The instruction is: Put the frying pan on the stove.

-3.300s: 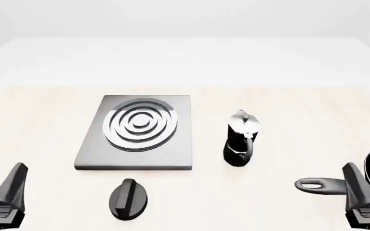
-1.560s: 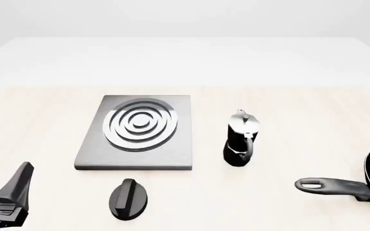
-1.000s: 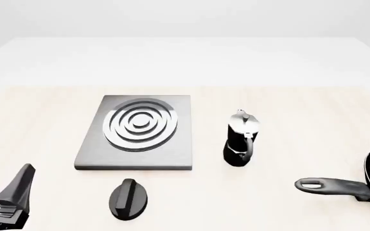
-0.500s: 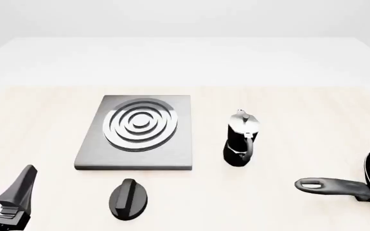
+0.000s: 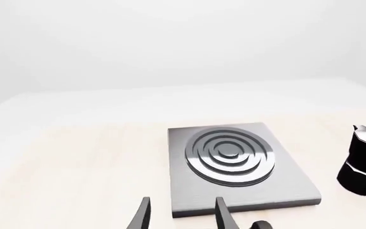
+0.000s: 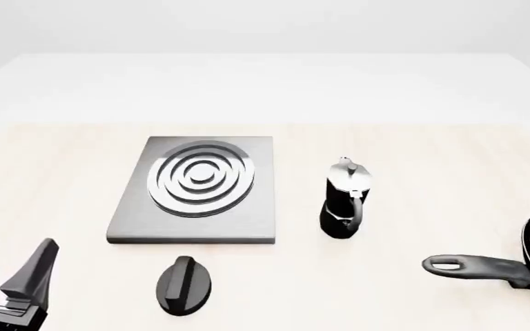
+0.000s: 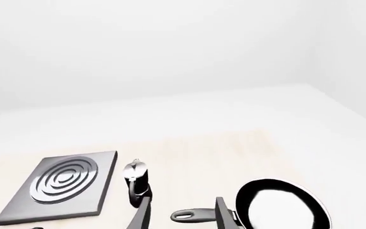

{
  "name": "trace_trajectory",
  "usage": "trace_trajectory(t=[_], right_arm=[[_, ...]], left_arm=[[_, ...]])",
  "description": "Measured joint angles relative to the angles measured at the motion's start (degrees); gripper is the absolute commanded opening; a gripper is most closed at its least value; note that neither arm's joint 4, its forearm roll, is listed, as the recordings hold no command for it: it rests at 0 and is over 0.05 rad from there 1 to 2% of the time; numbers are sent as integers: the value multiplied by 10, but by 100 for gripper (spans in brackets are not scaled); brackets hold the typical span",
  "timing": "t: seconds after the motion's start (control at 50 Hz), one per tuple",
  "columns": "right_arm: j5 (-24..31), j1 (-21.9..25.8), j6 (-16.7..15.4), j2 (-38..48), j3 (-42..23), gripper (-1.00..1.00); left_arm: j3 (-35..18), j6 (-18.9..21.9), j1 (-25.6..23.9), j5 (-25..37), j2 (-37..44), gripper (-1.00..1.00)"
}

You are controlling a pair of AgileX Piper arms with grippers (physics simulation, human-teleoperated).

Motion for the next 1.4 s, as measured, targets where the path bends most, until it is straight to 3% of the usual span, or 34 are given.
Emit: trace_trajectory(t=[0.4,0.98,1.4], right_arm=[[0,18,0,0,-18,100],[0,24,10,0,-24,100],[0,23,14,0,-24,100]], left_arm=[[-28,12,-40,-28,57,100],[-111,41,-175,-198,304,100],[-186,51,-256,-255,431,100]])
